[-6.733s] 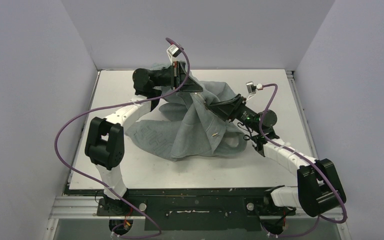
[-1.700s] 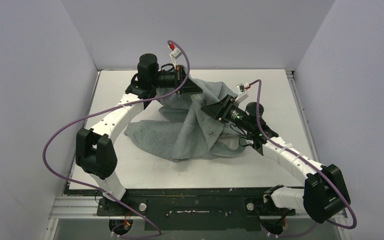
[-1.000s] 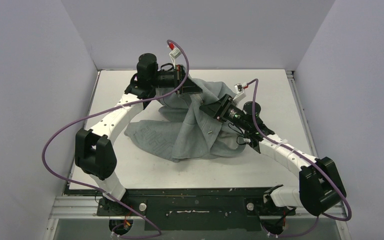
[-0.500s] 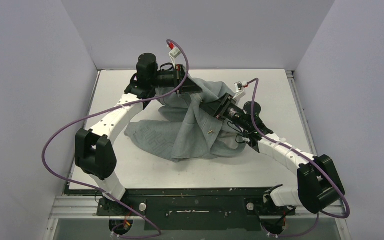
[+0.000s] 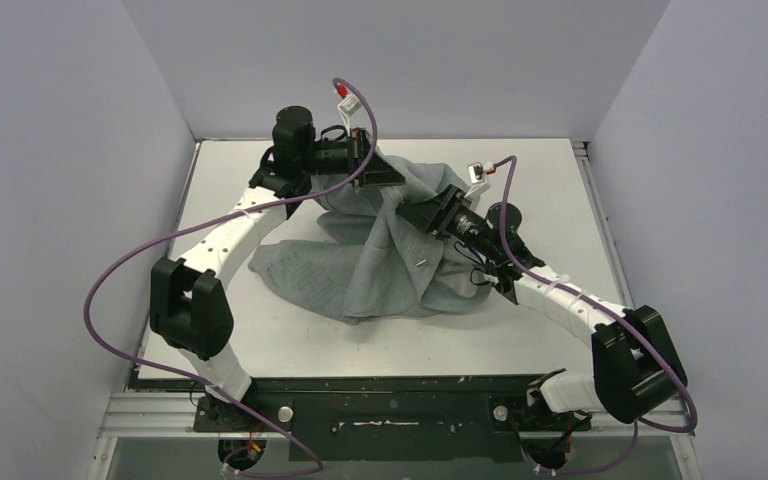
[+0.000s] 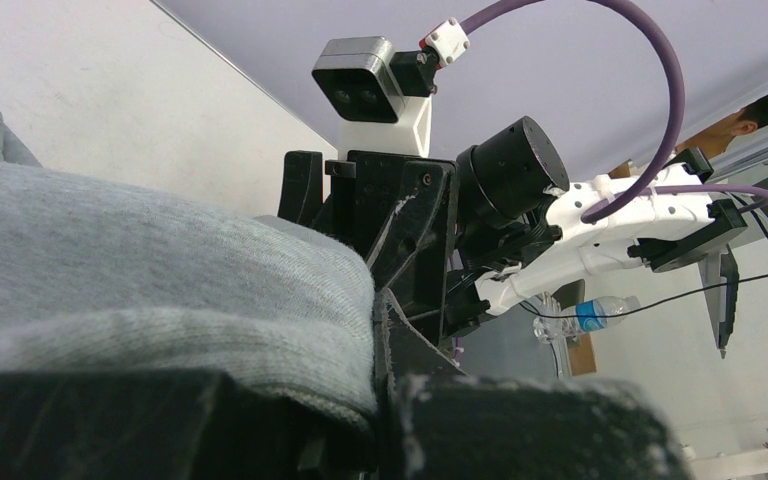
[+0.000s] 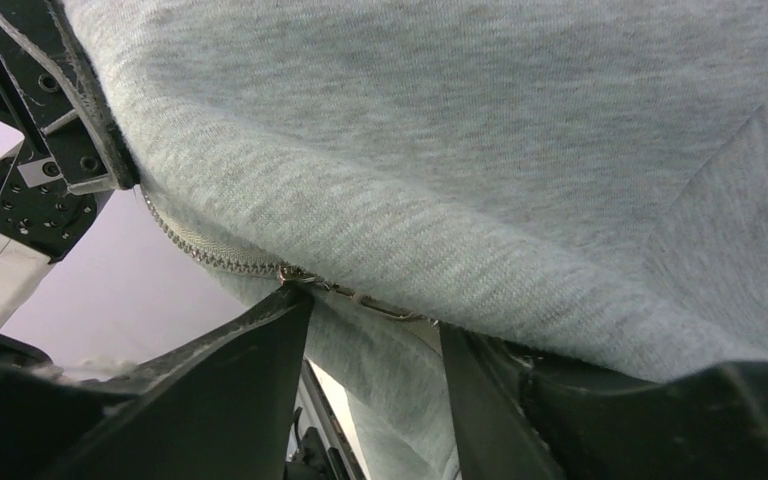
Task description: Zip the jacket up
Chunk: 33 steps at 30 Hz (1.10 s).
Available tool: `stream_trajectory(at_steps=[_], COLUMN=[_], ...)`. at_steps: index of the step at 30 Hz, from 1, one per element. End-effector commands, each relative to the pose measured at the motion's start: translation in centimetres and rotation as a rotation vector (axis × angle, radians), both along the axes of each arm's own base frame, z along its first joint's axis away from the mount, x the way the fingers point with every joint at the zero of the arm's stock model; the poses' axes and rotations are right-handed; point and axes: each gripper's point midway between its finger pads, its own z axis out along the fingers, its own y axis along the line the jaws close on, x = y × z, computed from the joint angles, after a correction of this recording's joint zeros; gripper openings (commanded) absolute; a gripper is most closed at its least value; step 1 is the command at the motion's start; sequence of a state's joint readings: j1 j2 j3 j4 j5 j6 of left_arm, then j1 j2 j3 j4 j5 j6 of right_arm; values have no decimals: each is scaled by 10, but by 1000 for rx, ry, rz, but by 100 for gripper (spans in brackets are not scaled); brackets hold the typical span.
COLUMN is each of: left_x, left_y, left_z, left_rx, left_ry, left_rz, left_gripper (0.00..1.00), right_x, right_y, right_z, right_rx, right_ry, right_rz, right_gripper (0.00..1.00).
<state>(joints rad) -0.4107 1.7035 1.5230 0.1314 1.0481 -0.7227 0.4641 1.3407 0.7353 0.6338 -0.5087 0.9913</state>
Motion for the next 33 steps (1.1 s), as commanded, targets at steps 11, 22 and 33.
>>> stream_trajectory(at_steps=[11, 22, 33], left_x=[-20, -14, -8], left_y=[6, 4, 6], left_z=[59, 53, 50], left_rx=[-94, -90, -92], left_ry=[-201, -189, -176], left_rz=[-30, -28, -14], left_gripper=[0, 0, 0], right_x=[5, -2, -11], right_y=[-1, -9, -21], right_z=[32, 37, 37], right_rx=[50, 25, -13], right_ry=[-122, -183, -210], right_rz=[9, -6, -42], right_gripper=[33, 11, 0])
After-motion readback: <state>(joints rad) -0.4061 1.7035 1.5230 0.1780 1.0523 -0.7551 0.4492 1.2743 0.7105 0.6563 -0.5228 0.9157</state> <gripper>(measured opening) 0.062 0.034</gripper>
